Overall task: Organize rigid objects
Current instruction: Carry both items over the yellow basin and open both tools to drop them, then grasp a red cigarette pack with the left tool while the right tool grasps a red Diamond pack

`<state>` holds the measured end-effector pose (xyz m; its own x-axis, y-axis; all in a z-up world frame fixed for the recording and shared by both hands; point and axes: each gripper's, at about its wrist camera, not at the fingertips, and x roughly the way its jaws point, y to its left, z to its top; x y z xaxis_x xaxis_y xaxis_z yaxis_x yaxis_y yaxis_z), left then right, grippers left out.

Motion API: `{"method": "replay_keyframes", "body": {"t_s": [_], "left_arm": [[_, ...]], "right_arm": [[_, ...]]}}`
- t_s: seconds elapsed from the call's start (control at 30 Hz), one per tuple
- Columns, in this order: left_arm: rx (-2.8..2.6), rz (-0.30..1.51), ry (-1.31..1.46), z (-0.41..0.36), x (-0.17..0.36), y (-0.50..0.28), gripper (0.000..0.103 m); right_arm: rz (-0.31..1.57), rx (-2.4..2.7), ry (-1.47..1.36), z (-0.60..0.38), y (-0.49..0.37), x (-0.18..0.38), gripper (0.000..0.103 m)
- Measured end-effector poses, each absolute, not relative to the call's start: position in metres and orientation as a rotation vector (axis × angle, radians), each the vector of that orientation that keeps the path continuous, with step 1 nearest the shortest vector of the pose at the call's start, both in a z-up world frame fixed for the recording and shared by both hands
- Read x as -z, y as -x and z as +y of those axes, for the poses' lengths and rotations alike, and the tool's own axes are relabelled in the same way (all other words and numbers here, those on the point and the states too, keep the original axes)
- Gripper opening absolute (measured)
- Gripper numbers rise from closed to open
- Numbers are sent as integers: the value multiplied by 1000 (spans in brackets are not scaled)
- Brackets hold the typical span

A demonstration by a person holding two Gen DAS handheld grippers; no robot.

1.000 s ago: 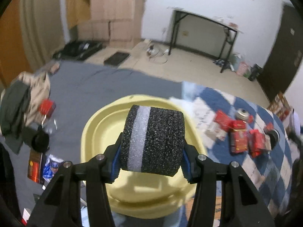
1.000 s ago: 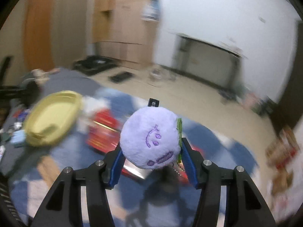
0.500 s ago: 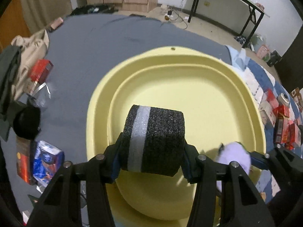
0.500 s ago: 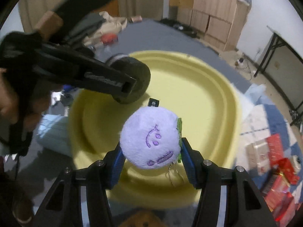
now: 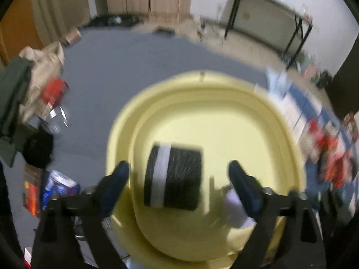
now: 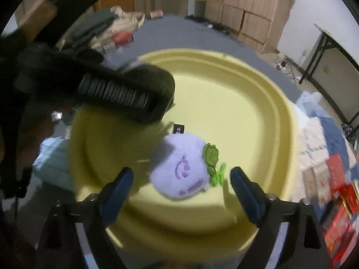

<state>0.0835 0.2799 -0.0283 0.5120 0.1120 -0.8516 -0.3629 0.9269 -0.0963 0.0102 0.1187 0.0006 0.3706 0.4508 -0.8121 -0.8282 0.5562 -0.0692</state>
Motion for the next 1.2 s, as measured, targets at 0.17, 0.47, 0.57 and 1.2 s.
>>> {"method": "replay_keyframes", "body": {"t_s": [0.17,0.47,0.57,1.2], "left_arm": [[-182,874,289,238,-31,-69,103],[-55,914,248,126,-51,-35,103],[-9,927,123,80,-46,-28,103],[-57,1077,105,2,61,-116,103]], "right_arm": [[771,-820,406,46,7,-46,103],[692,-556,242,-163,26,-128,103],[675,-446,199,-224,36,-131,103],[805,-259,229,-336,-57,-34,103]]}}
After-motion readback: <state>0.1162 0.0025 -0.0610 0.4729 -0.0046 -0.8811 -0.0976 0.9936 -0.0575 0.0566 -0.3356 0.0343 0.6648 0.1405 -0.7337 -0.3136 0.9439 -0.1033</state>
